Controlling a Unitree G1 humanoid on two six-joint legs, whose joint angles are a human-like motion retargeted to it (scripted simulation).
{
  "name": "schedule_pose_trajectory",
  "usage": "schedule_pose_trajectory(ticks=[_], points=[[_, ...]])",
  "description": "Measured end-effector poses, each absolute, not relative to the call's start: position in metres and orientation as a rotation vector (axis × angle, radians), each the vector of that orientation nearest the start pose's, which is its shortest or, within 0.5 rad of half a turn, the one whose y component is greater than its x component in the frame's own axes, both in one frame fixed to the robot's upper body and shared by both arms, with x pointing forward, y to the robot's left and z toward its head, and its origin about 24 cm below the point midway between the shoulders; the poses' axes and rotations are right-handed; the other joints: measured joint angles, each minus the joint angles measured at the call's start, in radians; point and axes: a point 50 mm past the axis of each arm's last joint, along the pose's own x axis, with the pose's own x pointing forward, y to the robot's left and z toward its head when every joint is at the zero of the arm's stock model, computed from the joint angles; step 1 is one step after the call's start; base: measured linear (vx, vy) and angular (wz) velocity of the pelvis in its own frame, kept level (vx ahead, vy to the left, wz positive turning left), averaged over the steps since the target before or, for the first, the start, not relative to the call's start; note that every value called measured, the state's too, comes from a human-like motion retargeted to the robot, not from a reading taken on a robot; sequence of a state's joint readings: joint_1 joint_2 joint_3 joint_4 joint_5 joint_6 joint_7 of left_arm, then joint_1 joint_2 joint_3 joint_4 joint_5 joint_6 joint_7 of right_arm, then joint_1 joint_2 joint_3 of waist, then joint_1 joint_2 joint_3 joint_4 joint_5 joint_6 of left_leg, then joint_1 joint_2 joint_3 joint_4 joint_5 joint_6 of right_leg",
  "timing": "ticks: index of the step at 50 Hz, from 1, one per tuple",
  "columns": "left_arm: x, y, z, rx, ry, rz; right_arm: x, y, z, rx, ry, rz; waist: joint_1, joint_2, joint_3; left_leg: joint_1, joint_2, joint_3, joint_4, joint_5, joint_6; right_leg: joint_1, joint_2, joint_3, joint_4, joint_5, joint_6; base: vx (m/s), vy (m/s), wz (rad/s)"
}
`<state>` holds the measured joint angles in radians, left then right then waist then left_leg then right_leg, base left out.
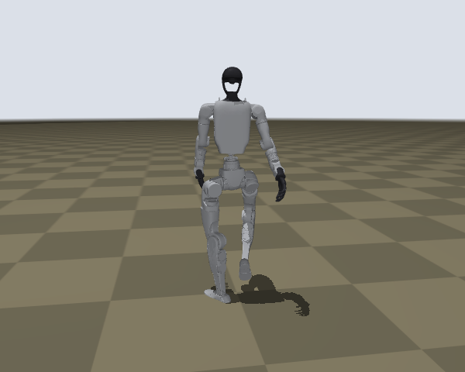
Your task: In place motions
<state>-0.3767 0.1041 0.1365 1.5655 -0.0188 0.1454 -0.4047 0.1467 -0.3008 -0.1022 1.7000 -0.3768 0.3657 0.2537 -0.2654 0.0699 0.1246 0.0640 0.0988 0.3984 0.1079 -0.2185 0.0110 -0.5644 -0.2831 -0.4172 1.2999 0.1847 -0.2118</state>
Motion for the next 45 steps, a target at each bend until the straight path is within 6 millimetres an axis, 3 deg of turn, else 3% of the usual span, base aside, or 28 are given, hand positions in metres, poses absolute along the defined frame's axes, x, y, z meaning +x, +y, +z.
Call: schedule_pose_trajectory(ticks=[2,3,5,7,11,13,15,18,19,20,22,23,25,26,27,29,31,33,35,37,40,42,45], points=[[0.208,0.173,-0.125,-0.151,1.145,-0.342,-0.138,-0.264,-0.125,0.009,2.306,-0.085,-0.08,0.002,0.074,0.011,-0.012,-0.059,0.006,0.012,0.032,-0.101,-0.09,0.012,0.202,-0.042,0.009,-0.22,0.23,1.31],[0.226,0.18,-0.114,-0.096,1.087,-0.36,-0.145,-0.265,-0.12,0.059,2.33,-0.134,-0.126,0.008,0.097,0.007,0.0,-0.071,0.009,0.017,0.04,-0.147,-0.09,0.016,0.255,-0.046,0.024,-0.17,0.12,1.13],[0.244,0.187,-0.102,-0.005,1.021,-0.329,-0.159,-0.266,-0.113,0.103,2.36,-0.262,-0.183,0.027,0.11,-0.009,0.023,-0.108,0.011,0.033,0.042,-0.223,-0.063,0.018,0.301,-0.051,0.053,-0.02,0.02,0.58],[0.248,0.184,-0.102,0.051,0.978,-0.275,-0.172,-0.261,-0.111,0.127,2.342,-0.385,-0.178,0.046,0.069,-0.027,0.039,-0.089,-0.002,0.044,0.036,-0.27,-0.045,0.018,0.284,-0.059,0.066,0.24,-0.09,0.03],[0.235,0.179,-0.111,0.132,0.946,-0.298,-0.178,-0.243,-0.117,0.247,2.254,-0.442,-0.113,0.048,-0.01,-0.022,0.03,-0.051,-0.033,0.039,0.018,-0.208,-0.036,0.024,0.151,-0.067,0.069,0.18,-0.12,-0.25],[0.21,0.18,-0.126,0.164,1.034,-0.328,-0.169,-0.233,-0.123,0.289,2.245,-0.385,-0.068,0.035,-0.038,0.001,0.025,-0.016,-0.048,0.033,0.0,-0.108,0.019,0.047,0.017,-0.057,0.08,0.11,-0.12,-0.73],[0.168,0.182,-0.147,0.156,1.199,-0.339,-0.153,-0.227,-0.131,0.275,2.232,-0.277,-0.025,0.03,-0.079,0.019,0.021,0.026,-0.058,0.024,-0.02,0.027,0.094,0.066,-0.177,-0.029,0.095,0.17,-0.08,-0.9],[0.077,0.179,-0.173,0.009,1.501,-0.303,-0.111,-0.221,-0.147,0.159,2.183,-0.026,0.026,0.024,-0.128,0.032,0.014,0.061,-0.028,0.007,-0.034,0.313,0.231,0.116,-0.642,0.075,0.149,0.22,-0.12,-0.66],[0.042,0.175,-0.177,-0.074,1.598,-0.268,-0.094,-0.219,-0.152,0.099,2.157,0.062,0.023,0.02,-0.135,0.03,0.011,0.047,0.001,0.01,-0.034,0.424,0.267,0.09,-0.809,-0.028,0.173,0.23,-0.18,0.21],[0.007,0.17,-0.179,-0.168,1.691,-0.224,-0.077,-0.215,-0.157,0.032,2.124,0.148,0.013,0.016,-0.139,0.026,0.008,0.027,0.036,0.016,-0.034,0.537,0.296,0.041,-0.969,-0.205,0.193,0.31,-0.2,0.44],[-0.062,0.157,-0.171,-0.41,1.876,-0.072,-0.038,-0.208,-0.165,-0.119,2.032,0.321,0.036,-0.045,-0.174,0.019,-0.01,0.111,0.157,0.108,-0.033,0.646,0.242,-0.149,-1.175,-0.26,0.14,0.25,-0.2,-0.14],[-0.086,0.151,-0.164,-0.545,1.946,0.016,-0.011,-0.202,-0.169,-0.194,1.96,0.416,0.072,-0.088,-0.19,-0.021,0.016,0.213,0.295,0.193,-0.026,0.641,0.199,-0.117,-1.22,-0.233,0.149,-0.12,-0.17,-1.19],[-0.111,0.148,-0.153,-0.761,2.022,0.178,0.067,-0.189,-0.169,-0.332,1.724,0.531,0.235,-0.084,-0.194,-0.362,0.233,0.198,0.803,0.36,-0.009,0.553,0.182,-0.01,-1.237,-0.212,0.216,-0.56,-0.22,-1.93],[-0.119,0.148,-0.151,-0.847,2.019,0.278,0.109,-0.187,-0.163,-0.412,1.567,0.547,0.3,-0.093,-0.16,-0.524,0.188,0.052,0.934,0.412,-0.017,0.523,0.181,0.025,-1.24,-0.199,0.212,-0.71,-0.24,-1.81],[-0.127,0.149,-0.147,-0.93,2.004,0.38,0.148,-0.185,-0.153,-0.489,1.415,0.566,0.357,-0.113,-0.121,-0.655,0.165,-0.042,1.072,0.416,-0.017,0.505,0.178,0.056,-1.247,-0.185,0.202,-0.5,-0.26,-1.39],[-0.147,0.153,-0.139,-1.082,1.949,0.568,0.212,-0.182,-0.123,-0.64,1.158,0.634,0.43,-0.177,-0.036,-0.776,0.226,-0.012,1.331,0.259,0.018,0.528,0.159,0.1,-1.251,-0.172,0.17,-0.09,-0.23,-1.22],[-0.153,0.143,-0.134,-1.223,1.922,0.629,0.255,-0.186,-0.093,-0.791,0.979,0.671,0.499,-0.189,0.026,-0.875,0.304,0.018,1.483,0.175,0.078,0.531,0.147,0.14,-1.217,-0.185,0.156,-0.11,-0.01,-1.02],[-0.148,0.129,-0.136,-1.268,1.915,0.652,0.279,-0.195,-0.072,-0.9,0.873,0.6,0.568,-0.183,0.058,-0.976,0.333,0.04,1.57,0.122,0.119,0.492,0.136,0.175,-1.194,-0.176,0.142,-0.24,0.07,-0.72],[-0.154,0.124,-0.137,-1.26,1.873,0.726,0.283,-0.193,-0.07,-0.884,0.836,0.493,0.584,-0.207,0.045,-1.021,0.316,0.063,1.584,0.104,0.1,0.456,0.121,0.201,-1.178,-0.171,0.128,0.04,0.02,-0.49],[-0.153,0.121,-0.139,-1.267,1.821,0.727,0.282,-0.177,-0.075,-0.752,0.823,0.445,0.568,-0.221,0.044,-0.978,0.322,0.091,1.558,0.112,0.065,0.448,0.113,0.218,-1.165,-0.174,0.129,-0.02,-0.02,-0.27],[-0.143,0.114,-0.141,-1.255,1.857,0.622,0.267,-0.157,-0.088,-0.527,0.829,0.53,0.51,-0.179,0.028,-0.853,0.371,0.112,1.491,0.103,0.062,0.486,0.151,0.173,-1.19,-0.183,0.14,0.0,0.01,0.52],[-0.139,0.118,-0.142,-1.212,1.894,0.544,0.227,-0.148,-0.114,-0.4,0.94,0.623,0.441,-0.146,-0.018,-0.746,0.339,0.087,1.373,0.111,0.052,0.527,0.176,0.113,-1.218,-0.191,0.155,0.27,0.1,1.17],[-0.116,0.126,-0.15,-1.1,1.893,0.383,0.148,-0.16,-0.153,-0.278,1.19,0.667,0.373,-0.131,-0.092,-0.519,0.177,0.066,1.007,0.15,0.024,0.545,0.168,0.061,-1.217,-0.215,0.187,0.28,0.21,0.95]])
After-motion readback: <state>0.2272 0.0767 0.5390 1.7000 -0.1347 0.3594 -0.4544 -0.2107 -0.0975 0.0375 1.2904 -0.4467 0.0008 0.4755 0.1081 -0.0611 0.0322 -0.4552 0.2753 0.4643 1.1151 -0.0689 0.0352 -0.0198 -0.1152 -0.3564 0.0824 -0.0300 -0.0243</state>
